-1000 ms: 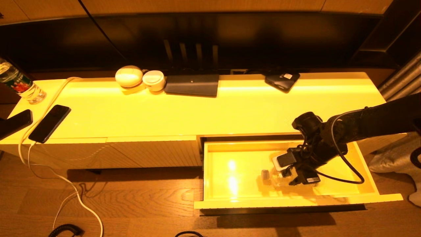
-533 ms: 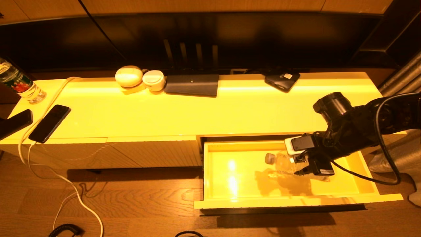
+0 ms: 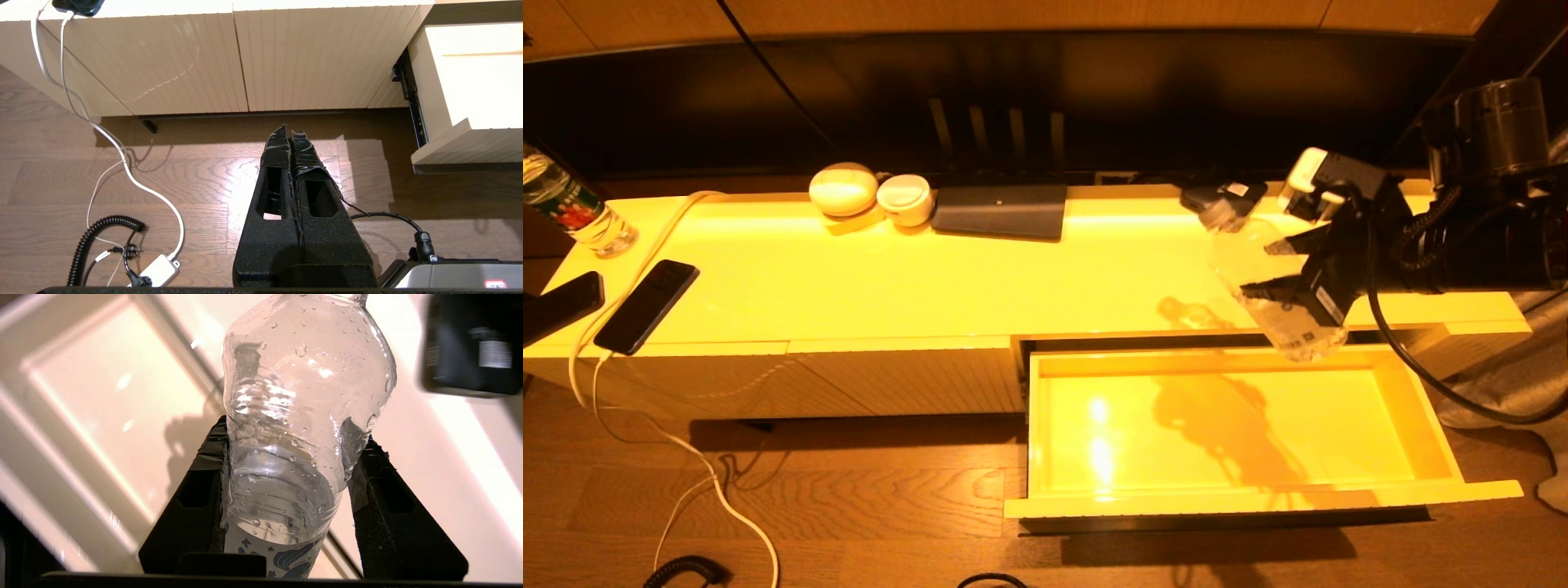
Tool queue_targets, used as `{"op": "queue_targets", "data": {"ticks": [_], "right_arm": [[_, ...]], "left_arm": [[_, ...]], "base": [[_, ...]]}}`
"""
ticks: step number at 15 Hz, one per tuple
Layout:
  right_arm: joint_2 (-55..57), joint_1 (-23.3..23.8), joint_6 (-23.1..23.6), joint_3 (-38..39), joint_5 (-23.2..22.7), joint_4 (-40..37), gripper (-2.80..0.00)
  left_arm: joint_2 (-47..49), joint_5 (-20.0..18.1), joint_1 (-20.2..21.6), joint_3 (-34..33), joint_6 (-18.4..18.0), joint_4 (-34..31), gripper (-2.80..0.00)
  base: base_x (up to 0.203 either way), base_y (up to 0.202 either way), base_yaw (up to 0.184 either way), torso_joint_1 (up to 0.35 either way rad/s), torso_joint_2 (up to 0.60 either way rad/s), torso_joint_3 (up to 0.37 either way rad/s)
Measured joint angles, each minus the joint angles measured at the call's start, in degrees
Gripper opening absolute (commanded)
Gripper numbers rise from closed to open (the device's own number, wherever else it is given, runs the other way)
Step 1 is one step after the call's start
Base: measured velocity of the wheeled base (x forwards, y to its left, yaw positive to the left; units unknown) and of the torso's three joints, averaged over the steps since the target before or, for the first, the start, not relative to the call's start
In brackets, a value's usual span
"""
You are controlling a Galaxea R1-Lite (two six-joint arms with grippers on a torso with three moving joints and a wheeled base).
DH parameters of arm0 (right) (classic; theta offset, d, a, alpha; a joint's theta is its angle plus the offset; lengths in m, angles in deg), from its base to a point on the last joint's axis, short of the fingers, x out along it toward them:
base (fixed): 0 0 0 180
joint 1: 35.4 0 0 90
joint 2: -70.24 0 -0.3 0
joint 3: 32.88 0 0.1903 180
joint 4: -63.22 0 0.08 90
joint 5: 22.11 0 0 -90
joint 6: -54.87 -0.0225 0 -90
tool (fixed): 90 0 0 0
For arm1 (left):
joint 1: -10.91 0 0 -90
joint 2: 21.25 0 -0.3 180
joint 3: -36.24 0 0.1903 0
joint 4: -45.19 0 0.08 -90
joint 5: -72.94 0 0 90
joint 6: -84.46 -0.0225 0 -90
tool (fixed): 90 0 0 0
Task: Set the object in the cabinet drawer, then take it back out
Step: Take the mineral water out of the drawer and put it on the table
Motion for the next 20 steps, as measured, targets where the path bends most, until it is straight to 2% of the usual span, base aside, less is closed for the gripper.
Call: {"op": "queue_targets", "data": {"ticks": [1, 5, 7, 10, 13, 16, 20], "right_arm": [[-0.24, -0.32, -3.96, -0.67, 2.34, 2.81, -2.8], [2.39, -1.4, -23.26, -3.23, 17.74, 14.57, -2.8], [4.76, -1.62, -28.12, -3.31, 22.27, 20.56, -2.8], [11.17, -1.87, -30.59, -2.89, 29.94, 36.0, -2.8], [18.43, -2.14, -30.45, -2.5, 37.04, 52.71, -2.8], [24.29, -2.12, -30.06, -0.76, 38.79, 66.34, -2.8], [28.46, -1.54, -29.69, 2.93, 38.89, 76.73, -2.8]], "left_arm": [[0.0, 0.0, 0.0, 0.0, 0.01, 0.0, -2.8], [0.0, 0.02, 0.0, 0.0, 0.01, 0.02, -2.8], [0.0, -0.02, 0.0, 0.0, 0.02, 0.0, -2.8], [0.0, 0.0, 0.0, 0.0, 0.02, 0.02, -2.8], [0.0, 0.02, 0.0, 0.0, 0.01, 0.0, -2.8], [0.0, -0.02, 0.0, 0.0, 0.01, 0.02, -2.8], [0.0, -0.02, 0.0, 0.0, 0.01, 0.02, -2.8]], "base": [[0.0, 0.0, 0.0, 0.0, 0.0, 0.0], [0.0, 0.0, 0.0, 0.0, 0.0, 0.0], [0.0, 0.0, 0.0, 0.0, 0.0, 0.0], [0.0, 0.0, 0.0, 0.0, 0.0, 0.0], [0.0, 0.0, 0.0, 0.0, 0.0, 0.0], [0.0, 0.0, 0.0, 0.0, 0.0, 0.0], [0.0, 0.0, 0.0, 0.0, 0.0, 0.0]]}}
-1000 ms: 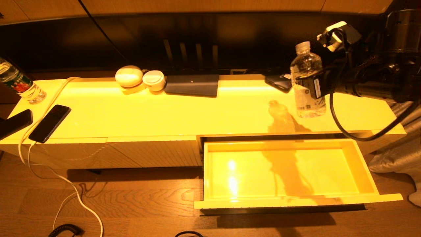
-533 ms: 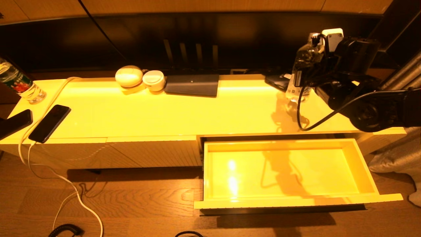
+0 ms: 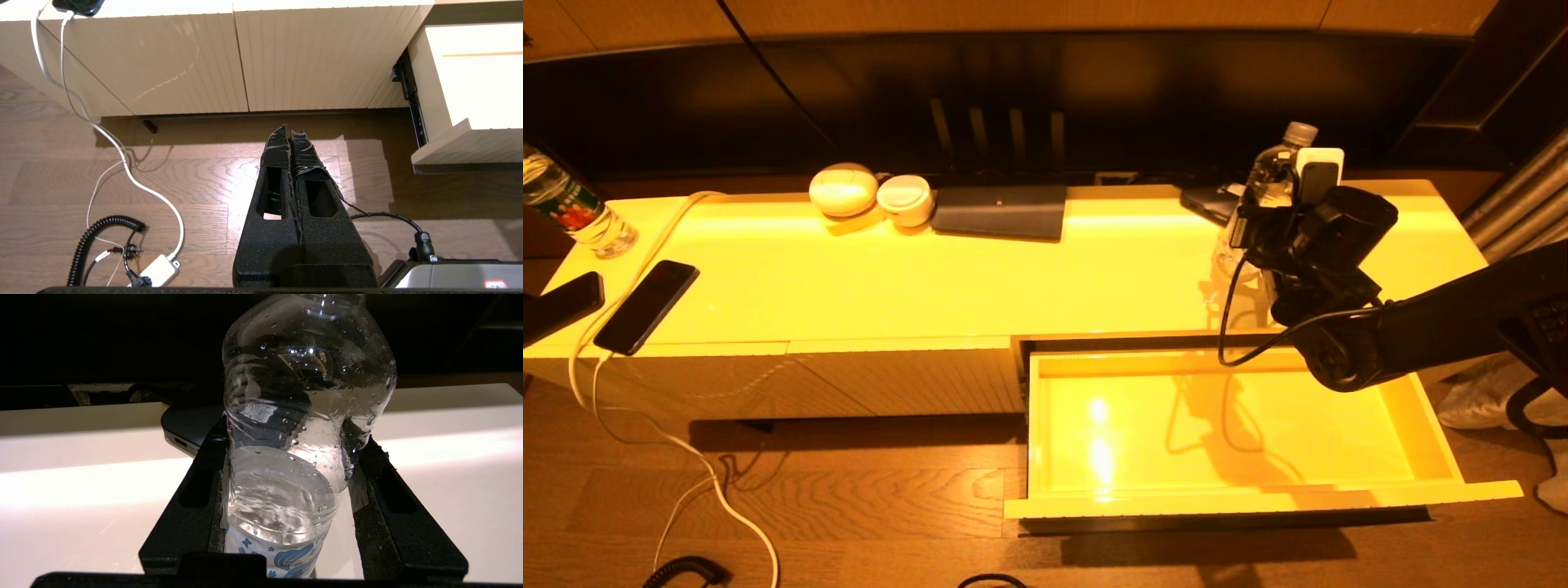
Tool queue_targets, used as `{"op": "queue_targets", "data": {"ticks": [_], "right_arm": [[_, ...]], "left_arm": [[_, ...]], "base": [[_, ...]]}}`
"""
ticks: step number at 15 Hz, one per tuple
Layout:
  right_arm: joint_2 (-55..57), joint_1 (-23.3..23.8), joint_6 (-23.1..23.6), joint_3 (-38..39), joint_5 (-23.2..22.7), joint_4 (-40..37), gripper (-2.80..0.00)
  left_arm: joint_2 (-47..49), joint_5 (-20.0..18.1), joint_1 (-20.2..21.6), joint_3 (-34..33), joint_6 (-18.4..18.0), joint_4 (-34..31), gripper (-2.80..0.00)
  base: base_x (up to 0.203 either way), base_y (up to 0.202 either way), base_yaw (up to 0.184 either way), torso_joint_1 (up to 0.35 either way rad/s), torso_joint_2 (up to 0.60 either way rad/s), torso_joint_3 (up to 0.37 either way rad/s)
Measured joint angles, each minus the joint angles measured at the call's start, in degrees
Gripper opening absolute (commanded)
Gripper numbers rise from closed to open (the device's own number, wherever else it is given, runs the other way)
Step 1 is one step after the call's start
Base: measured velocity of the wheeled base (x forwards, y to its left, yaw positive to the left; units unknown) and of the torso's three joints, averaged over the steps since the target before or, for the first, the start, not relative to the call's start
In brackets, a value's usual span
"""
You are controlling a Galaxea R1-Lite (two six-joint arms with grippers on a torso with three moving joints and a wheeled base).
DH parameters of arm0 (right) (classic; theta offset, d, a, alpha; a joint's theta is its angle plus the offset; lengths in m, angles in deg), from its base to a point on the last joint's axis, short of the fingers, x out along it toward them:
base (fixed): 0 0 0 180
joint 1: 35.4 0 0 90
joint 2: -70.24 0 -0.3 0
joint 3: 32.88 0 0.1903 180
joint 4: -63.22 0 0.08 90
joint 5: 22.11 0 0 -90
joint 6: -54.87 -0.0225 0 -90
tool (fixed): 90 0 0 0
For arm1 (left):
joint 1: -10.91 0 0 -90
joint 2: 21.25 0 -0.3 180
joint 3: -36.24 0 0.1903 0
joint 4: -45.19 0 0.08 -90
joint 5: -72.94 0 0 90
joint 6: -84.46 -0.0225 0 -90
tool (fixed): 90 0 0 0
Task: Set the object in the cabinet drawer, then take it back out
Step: Take the mineral water out of the drawer and put it on the table
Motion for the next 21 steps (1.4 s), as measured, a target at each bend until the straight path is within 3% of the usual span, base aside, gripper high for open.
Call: {"op": "queue_targets", "data": {"ticks": [6, 10, 15, 16, 21], "right_arm": [[2.76, 0.19, 6.55, 3.41, -0.05, 15.42, -2.8], [3.09, 0.22, 9.41, 5.22, -0.51, 17.98, -2.8], [4.21, 0.64, 8.96, 6.66, -0.38, 18.48, -2.8], [4.32, 0.8, 8.88, 6.7, -0.33, 18.48, 0.0], [3.68, 1.03, 9.21, 6.79, -0.24, 17.98, 0.0]], "left_arm": [[0.0, 0.05, 0.0, 0.0, 0.0, -0.02, -2.8], [0.0, 0.02, 0.0, 0.0, 0.0, 0.0, -2.8], [0.0, 0.02, 0.0, 0.0, 0.01, 0.0, -2.8], [0.0, 0.02, 0.0, 0.0, 0.0, 0.0, -2.8], [0.0, 0.02, 0.0, 0.0, 0.0, -0.01, -2.8]], "base": [[0.0, 0.0, 0.0, 0.0, 0.0, 0.0], [0.0, 0.0, 0.0, 0.0, 0.0, 0.0], [0.0, 0.0, 0.0, 0.0, 0.0, 0.0], [0.0, 0.0, 0.0, 0.0, 0.0, 0.0], [0.0, 0.0, 0.0, 0.0, 0.0, 0.0]]}}
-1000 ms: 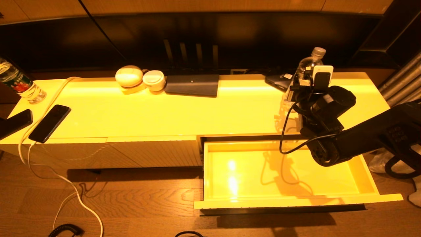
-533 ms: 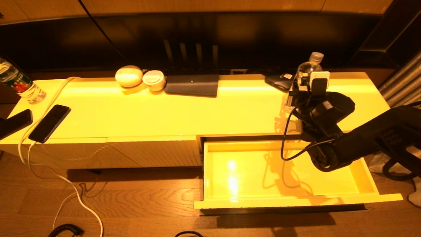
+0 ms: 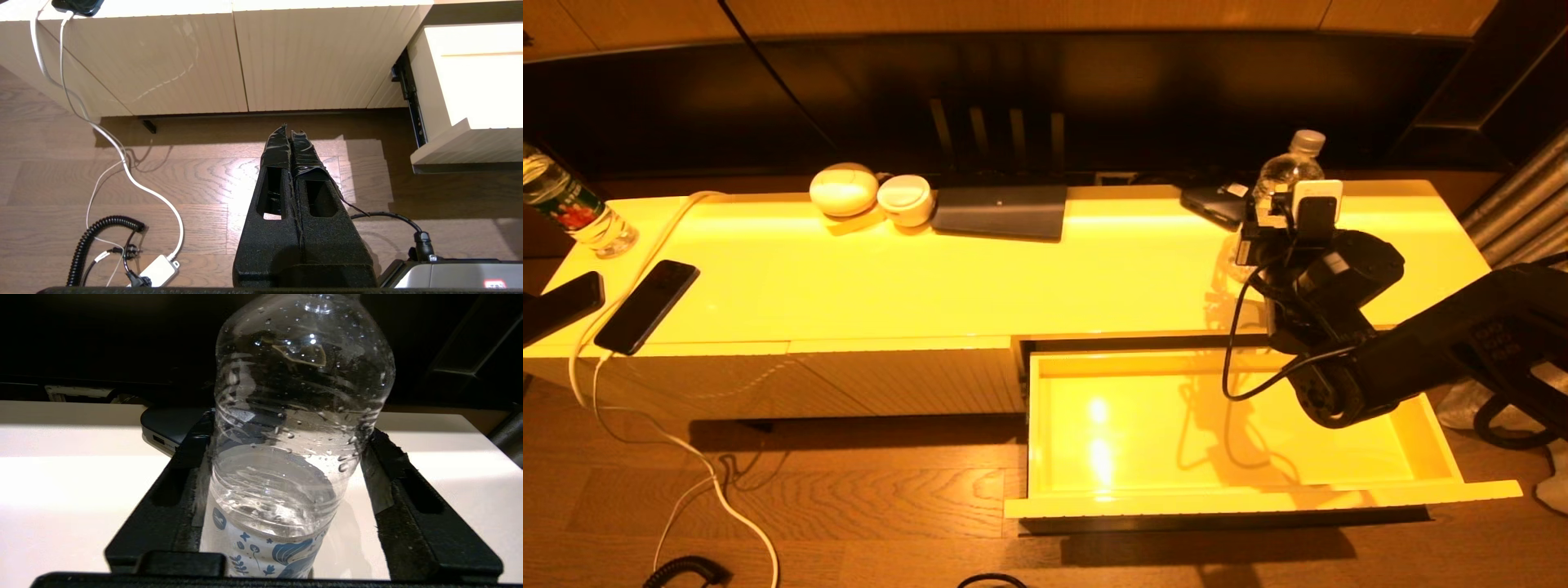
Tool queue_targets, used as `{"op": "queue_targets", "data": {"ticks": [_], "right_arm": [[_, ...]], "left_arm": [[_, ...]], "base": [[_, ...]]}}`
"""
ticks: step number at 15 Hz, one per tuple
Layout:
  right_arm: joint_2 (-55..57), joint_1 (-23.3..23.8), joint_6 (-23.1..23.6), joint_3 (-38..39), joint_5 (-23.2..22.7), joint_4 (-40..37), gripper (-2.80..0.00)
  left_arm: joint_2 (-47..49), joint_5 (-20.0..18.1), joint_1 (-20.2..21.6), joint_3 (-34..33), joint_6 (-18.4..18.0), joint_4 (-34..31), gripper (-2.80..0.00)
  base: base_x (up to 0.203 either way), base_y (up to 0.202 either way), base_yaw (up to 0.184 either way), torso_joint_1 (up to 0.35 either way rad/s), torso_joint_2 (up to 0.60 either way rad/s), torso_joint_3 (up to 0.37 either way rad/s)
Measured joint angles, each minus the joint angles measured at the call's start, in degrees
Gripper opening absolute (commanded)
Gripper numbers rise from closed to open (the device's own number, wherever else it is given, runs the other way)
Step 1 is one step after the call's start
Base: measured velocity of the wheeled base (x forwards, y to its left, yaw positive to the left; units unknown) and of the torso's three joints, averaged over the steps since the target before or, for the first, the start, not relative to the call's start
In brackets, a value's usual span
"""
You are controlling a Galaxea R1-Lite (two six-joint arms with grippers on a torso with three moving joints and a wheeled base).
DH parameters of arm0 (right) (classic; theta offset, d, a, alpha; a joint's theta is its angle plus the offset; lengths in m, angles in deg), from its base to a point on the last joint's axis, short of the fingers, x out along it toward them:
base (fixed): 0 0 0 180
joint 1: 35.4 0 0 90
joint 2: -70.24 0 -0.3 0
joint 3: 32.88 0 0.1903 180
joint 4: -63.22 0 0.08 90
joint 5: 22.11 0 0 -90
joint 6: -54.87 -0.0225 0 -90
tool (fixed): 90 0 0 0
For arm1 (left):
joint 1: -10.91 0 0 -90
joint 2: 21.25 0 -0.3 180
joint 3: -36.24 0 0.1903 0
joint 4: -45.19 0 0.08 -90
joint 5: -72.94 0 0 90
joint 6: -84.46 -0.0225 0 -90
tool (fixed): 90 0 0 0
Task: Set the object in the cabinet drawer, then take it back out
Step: Take the mineral water out of the drawer and put it on the table
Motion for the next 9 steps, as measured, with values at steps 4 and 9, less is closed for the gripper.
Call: {"op": "queue_targets", "data": {"ticks": [4, 9], "right_arm": [[-2.05, 0.02, 0.37, 0.96, -0.22, -0.2, 0.0], [-8.31, -0.48, 1.63, 3.69, -0.87, -0.07, 0.0]], "left_arm": [[0.0, -0.01, 0.0, 0.0, 0.0, -0.02, -2.8], [0.0, 0.01, 0.0, 0.0, 0.0, 0.01, -2.8]], "base": [[0.0, 0.0, 0.0, 0.0, 0.0, 0.0], [0.0, 0.0, 0.0, 0.0, 0.0, 0.0]]}}
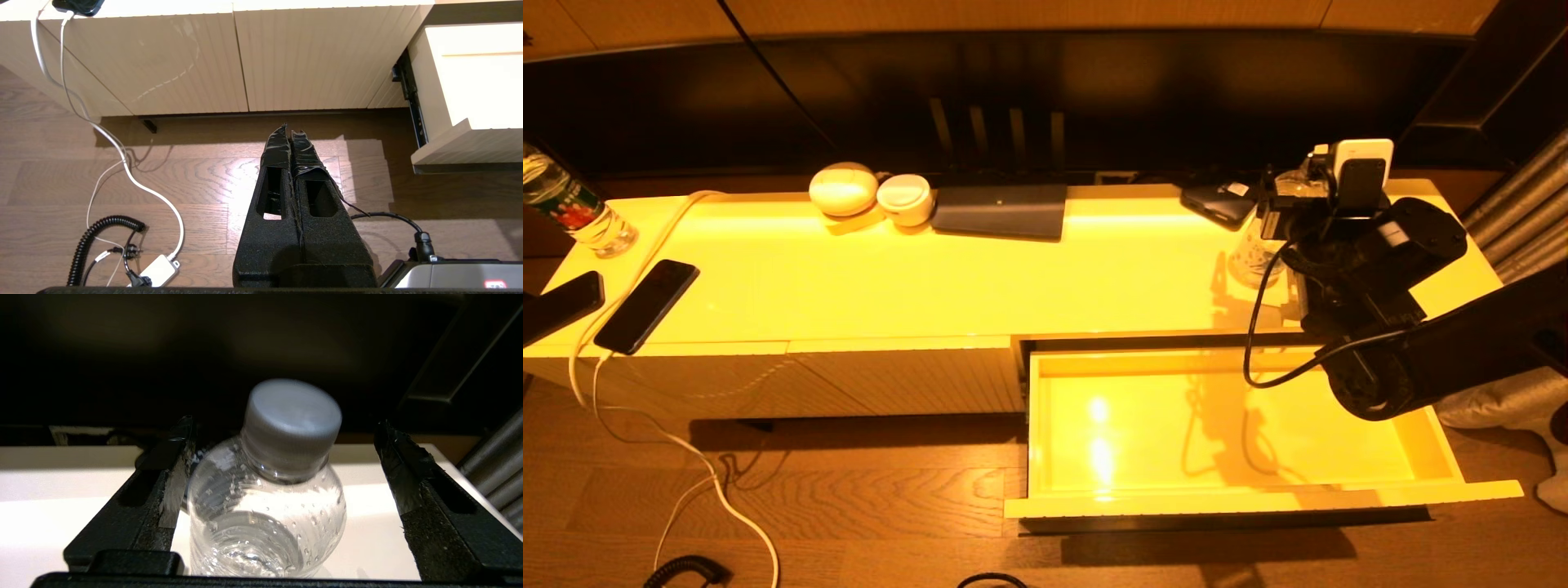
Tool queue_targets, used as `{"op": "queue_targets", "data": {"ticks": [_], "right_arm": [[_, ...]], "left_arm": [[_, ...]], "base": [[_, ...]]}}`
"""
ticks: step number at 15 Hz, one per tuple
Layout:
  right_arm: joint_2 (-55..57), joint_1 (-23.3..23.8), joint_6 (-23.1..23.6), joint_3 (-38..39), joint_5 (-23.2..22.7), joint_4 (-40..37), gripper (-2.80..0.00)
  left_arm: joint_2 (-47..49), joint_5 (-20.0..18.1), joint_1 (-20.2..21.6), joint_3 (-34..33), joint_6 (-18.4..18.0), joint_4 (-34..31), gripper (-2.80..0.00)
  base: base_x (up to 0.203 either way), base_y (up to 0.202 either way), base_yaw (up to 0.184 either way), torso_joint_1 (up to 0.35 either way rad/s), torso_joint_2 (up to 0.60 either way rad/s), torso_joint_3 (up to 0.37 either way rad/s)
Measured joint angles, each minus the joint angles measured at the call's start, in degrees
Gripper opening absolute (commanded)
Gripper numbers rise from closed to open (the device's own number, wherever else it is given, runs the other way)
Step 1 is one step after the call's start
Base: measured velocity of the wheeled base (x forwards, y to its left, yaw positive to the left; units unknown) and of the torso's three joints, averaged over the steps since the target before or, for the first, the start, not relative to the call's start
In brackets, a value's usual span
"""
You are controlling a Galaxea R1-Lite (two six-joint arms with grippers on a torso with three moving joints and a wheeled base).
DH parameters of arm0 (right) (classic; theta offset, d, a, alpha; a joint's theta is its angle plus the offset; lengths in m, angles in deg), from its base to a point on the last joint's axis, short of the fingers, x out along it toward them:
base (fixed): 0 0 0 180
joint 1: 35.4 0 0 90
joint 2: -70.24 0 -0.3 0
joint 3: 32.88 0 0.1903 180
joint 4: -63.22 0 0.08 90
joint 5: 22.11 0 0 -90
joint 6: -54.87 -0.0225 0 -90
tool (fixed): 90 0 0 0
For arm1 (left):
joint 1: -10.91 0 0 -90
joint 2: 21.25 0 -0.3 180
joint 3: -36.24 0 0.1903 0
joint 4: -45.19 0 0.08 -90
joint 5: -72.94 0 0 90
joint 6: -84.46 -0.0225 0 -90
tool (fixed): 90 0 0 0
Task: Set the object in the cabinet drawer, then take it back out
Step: Take the mineral water out of the drawer and put it on the table, then close the drawer
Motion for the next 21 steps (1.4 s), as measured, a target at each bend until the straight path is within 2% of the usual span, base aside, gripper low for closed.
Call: {"op": "queue_targets", "data": {"ticks": [5, 8, 9, 13, 15, 18, 21], "right_arm": [[-8.76, -0.93, 3.54, 2.21, -0.37, 0.05, 0.0], [-15.23, -1.04, 4.95, 2.54, -1.56, -4.13, 0.0], [-17.87, -1.04, 5.46, 2.83, -1.77, -6.6, -2.8], [-29.06, -1.1, 7.75, 6.39, -2.08, -19.77, -2.8], [-35.53, -1.15, 10.18, 10.56, -3.35, -29.69, -2.8], [-43.86, -1.21, 12.28, 17.88, -7.74, -46.0, -2.8], [-49.94, -1.32, 13.62, 24.42, -14.99, -64.23, -2.8]], "left_arm": [[0.0, 0.0, 0.0, 0.0, 0.01, 0.0, -2.8], [0.0, 0.02, 0.0, 0.0, 0.0, -0.02, -2.8], [0.0, 0.02, 0.0, 0.0, 0.0, 0.0, -2.8], [0.0, 0.0, 0.0, 0.0, 0.0, 0.0, -2.8], [0.0, 0.01, 0.0, 0.0, 0.0, -0.02, -2.8], [0.0, 0.02, 0.0, 0.0, 0.0, 0.0, -2.8], [0.0, -0.01, 0.0, 0.0, 0.0, -0.02, -2.8]], "base": [[0.0, 0.0, 0.0, 0.0, 0.0, 0.0], [0.0, 0.0, 0.0, 0.0, 0.0, 0.0], [0.0, 0.0, 0.0, 0.0, 0.0, 0.0], [0.0, 0.0, 0.0, 0.0, 0.0, 0.0], [0.0, 0.0, 0.0, 0.0, 0.0, 0.0], [0.0, 0.0, 0.0, 0.0, 0.0, 0.0], [0.0, 0.0, 0.0, 0.0, 0.0, 0.0]]}}
